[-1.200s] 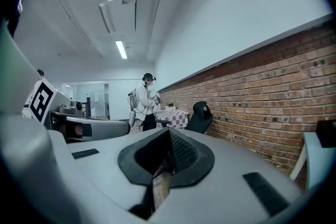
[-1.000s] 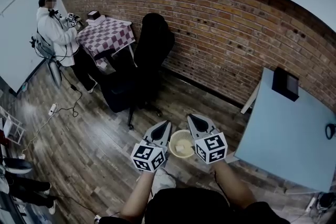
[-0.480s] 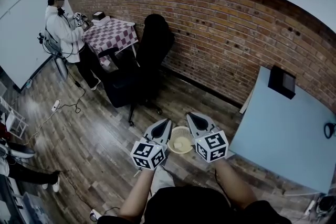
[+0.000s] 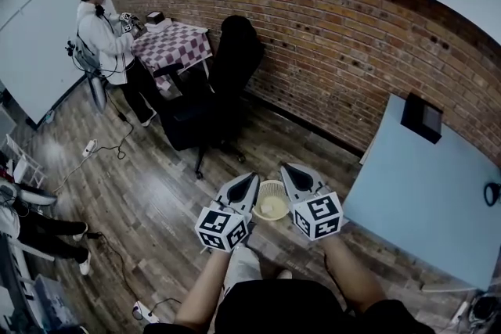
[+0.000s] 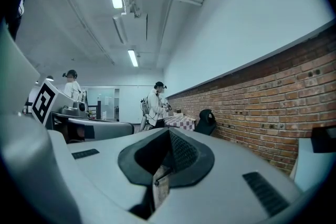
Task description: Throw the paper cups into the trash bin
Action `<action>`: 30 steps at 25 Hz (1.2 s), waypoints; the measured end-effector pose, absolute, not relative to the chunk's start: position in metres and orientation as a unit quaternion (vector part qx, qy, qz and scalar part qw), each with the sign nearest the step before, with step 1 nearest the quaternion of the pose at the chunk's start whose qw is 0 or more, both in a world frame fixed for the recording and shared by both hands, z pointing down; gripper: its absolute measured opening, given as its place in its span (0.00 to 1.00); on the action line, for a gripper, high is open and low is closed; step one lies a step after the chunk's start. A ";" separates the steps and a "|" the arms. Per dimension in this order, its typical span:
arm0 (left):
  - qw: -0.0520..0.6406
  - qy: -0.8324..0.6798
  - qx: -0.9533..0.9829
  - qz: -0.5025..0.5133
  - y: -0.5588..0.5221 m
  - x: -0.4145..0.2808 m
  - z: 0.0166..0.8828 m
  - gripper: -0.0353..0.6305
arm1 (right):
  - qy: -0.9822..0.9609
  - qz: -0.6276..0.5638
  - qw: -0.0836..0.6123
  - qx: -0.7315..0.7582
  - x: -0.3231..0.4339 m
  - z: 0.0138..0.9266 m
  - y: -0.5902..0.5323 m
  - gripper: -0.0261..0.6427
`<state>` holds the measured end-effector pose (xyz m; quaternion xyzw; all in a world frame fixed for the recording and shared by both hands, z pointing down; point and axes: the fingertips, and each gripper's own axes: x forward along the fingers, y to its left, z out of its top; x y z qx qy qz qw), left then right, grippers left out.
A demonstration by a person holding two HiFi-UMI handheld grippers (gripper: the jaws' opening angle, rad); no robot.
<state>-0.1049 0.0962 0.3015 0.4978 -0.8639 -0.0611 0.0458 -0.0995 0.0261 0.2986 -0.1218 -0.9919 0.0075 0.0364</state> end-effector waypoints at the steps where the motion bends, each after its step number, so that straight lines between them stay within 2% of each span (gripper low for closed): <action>1: 0.045 -0.865 0.497 -0.061 0.097 -0.103 0.300 0.07 | -0.992 0.007 0.036 -0.123 -0.098 0.298 0.027 0.05; 30: 0.017 -0.857 0.510 -0.074 0.175 -0.104 0.270 0.07 | -0.994 0.007 0.023 -0.102 -0.091 0.274 0.106 0.04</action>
